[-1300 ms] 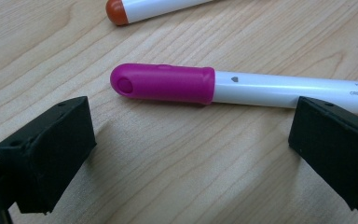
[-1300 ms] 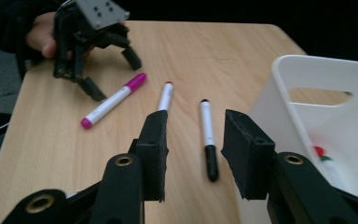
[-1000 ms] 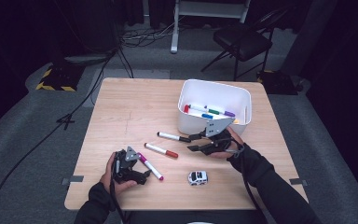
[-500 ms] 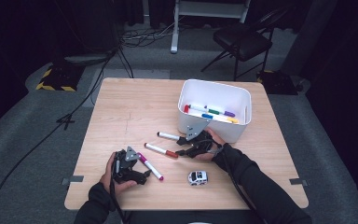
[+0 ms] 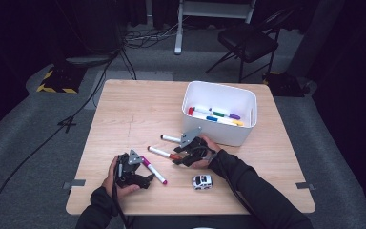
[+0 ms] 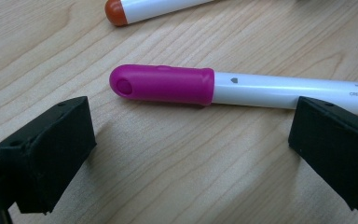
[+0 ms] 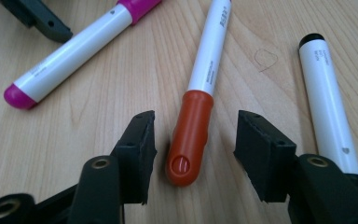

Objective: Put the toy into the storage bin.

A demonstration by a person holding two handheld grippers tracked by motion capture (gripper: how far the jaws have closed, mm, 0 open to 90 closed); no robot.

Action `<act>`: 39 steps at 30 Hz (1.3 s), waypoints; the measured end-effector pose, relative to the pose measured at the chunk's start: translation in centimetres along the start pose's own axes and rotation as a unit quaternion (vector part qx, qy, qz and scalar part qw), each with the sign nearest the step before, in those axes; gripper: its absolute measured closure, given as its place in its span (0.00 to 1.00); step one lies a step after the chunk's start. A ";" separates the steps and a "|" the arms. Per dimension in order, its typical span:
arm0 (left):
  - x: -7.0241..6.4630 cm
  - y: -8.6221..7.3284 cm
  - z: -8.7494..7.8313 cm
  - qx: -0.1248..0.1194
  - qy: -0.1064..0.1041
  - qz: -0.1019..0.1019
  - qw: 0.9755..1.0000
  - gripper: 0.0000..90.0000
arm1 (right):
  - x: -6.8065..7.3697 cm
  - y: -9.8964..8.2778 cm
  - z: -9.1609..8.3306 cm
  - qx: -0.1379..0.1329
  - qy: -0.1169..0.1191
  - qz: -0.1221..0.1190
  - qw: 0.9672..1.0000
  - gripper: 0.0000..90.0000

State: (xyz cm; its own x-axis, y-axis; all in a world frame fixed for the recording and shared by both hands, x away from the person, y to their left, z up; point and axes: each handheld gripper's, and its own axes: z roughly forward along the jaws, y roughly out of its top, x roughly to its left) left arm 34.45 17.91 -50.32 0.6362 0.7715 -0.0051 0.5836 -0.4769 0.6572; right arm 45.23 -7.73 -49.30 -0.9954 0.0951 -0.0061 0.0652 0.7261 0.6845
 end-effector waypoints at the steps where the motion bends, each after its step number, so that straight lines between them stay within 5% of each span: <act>1: 0.0 0.0 0.0 0.001 0.000 -0.001 1.000 0.01 | -0.1 0.0 0.0 -0.001 -0.003 0.006 1.000 0.55; 12: 0.0 0.0 0.0 0.000 0.000 -0.001 1.000 0.01 | -0.6 -0.3 -0.3 -0.005 -0.018 0.022 1.000 0.83; 39: 0.0 0.0 0.0 0.001 -0.001 -0.002 1.000 0.01 | 0.6 -7.4 -7.7 0.000 -0.059 0.058 0.997 0.84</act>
State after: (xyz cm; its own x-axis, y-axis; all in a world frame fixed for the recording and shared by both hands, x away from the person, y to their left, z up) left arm 34.43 17.90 -50.32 0.6344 0.7729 -0.0092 0.5870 -0.4740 0.6563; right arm 43.60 -18.26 -48.77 -0.9663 0.2570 -0.0131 0.1784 0.7054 0.6860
